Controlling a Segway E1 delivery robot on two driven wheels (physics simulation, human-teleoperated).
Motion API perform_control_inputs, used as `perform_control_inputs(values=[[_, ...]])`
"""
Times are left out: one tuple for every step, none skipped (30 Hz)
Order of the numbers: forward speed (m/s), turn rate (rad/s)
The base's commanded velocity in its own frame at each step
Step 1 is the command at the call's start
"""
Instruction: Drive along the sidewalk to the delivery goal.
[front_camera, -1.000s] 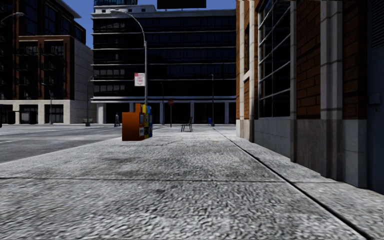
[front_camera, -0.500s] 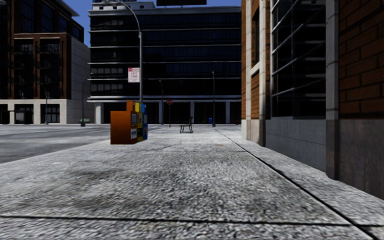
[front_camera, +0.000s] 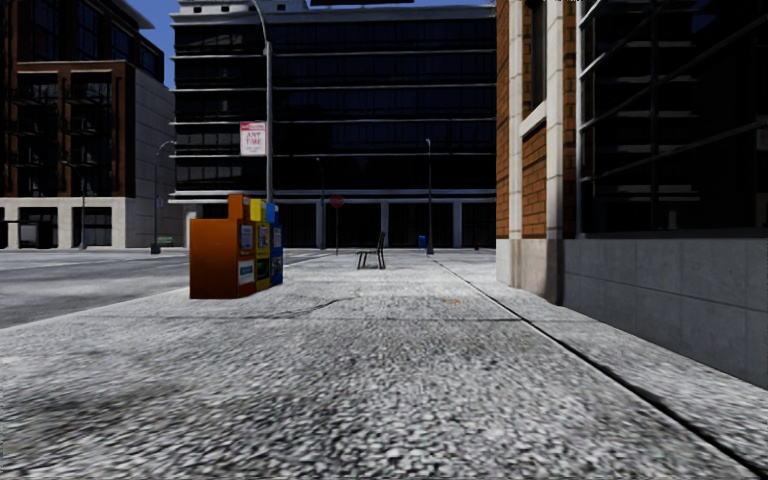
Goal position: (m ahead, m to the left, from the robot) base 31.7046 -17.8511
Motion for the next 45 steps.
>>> perform_control_inputs(values=[[2.00,0.00],[2.00,0.00],[2.00,0.00],[2.00,0.00],[2.00,0.00],[2.00,0.00],[2.00,0.00],[2.00,0.00],[2.00,0.00],[2.00,0.00],[2.00,0.00],[2.00,0.00],[2.00,0.00],[2.00,0.00],[2.00,0.00],[2.00,0.00],[2.00,0.00],[2.00,0.00],[2.00,0.00],[2.00,0.00],[2.00,0.00],[2.00,0.00],[2.00,0.00],[2.00,0.00],[2.00,0.00],[2.00,0.00],[2.00,0.00],[2.00,0.00],[2.00,0.00],[2.00,0.00],[2.00,0.00],[2.00,0.00],[2.00,0.00],[2.00,0.00],[2.00,0.00],[2.00,0.00],[2.00,0.00],[2.00,0.00],[2.00,0.00],[2.00,0.00],[2.00,0.00],[2.00,0.00],[2.00,0.00],[2.00,-0.02],[2.00,-0.06]])
